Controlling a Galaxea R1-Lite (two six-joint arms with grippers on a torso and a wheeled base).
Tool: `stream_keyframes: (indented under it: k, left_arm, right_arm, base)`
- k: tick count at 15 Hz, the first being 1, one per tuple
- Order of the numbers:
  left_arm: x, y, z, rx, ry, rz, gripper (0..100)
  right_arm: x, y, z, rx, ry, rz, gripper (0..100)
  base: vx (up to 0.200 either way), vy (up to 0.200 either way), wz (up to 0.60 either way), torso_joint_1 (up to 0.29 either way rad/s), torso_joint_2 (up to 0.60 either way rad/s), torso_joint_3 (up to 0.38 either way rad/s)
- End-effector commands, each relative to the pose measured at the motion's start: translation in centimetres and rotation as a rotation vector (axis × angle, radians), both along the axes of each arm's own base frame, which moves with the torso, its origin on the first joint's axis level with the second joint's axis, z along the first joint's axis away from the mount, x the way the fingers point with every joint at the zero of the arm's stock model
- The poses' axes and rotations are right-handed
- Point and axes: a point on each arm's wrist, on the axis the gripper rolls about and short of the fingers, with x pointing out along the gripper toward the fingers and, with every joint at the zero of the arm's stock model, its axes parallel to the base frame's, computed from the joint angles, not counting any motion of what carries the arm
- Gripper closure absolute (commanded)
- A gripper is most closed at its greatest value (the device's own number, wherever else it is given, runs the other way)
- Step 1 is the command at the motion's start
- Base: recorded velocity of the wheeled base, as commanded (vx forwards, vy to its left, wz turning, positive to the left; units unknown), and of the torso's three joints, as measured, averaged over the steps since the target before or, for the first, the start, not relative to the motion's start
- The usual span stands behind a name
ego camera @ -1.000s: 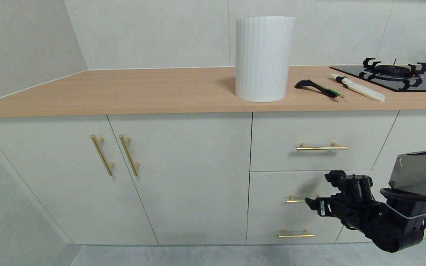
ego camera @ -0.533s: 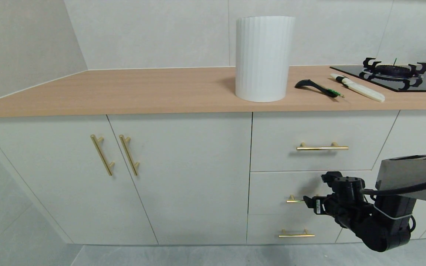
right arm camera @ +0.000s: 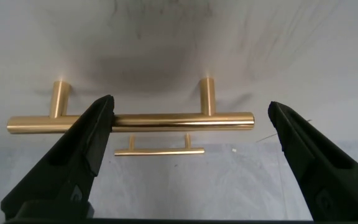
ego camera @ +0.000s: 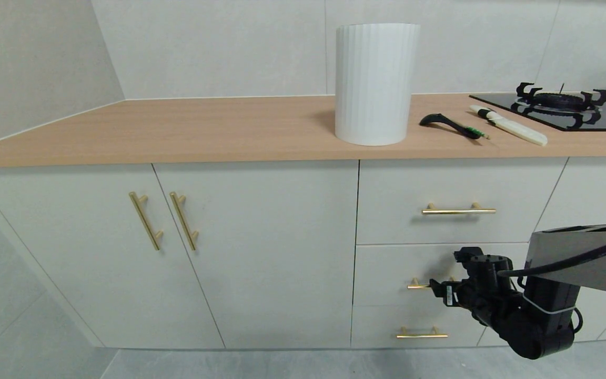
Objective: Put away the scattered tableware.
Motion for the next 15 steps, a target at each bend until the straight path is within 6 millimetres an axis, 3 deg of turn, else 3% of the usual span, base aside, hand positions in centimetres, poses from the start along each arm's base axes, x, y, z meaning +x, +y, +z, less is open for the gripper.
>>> stream_keyframes:
  k: [1,11,14,15]
  left_arm:
    - [0.0,0.0,0.0,0.001,0.000,0.001,0]
    - [0.0,0.0,0.0,-0.001,0.000,0.001,0]
    - [0.0,0.0,0.0,-0.001,0.000,0.001,0]
    - [0.0,0.0,0.0,-0.001,0.000,0.001,0]
  right_arm:
    - [-0.1,0.0,-0.3,-0.004,0.014,0.002,0]
    - [-1.0,-0.2,0.0,-0.011,0.040,0.005,0]
    - [-3.0,-0.4,2.9,-0.002,0.080,0.037,0]
    - [-4.2,-0.5,5.2,0.036,0.105,0.097,0]
  base:
    - [0.000,0.000,0.00,0.000,0.00,0.000]
    - [0.000,0.000,0.00,0.000,0.00,0.000]
    - [0.000,0.000,0.00,0.000,0.00,0.000]
    - [0.000,0.000,0.00,0.000,0.00,0.000]
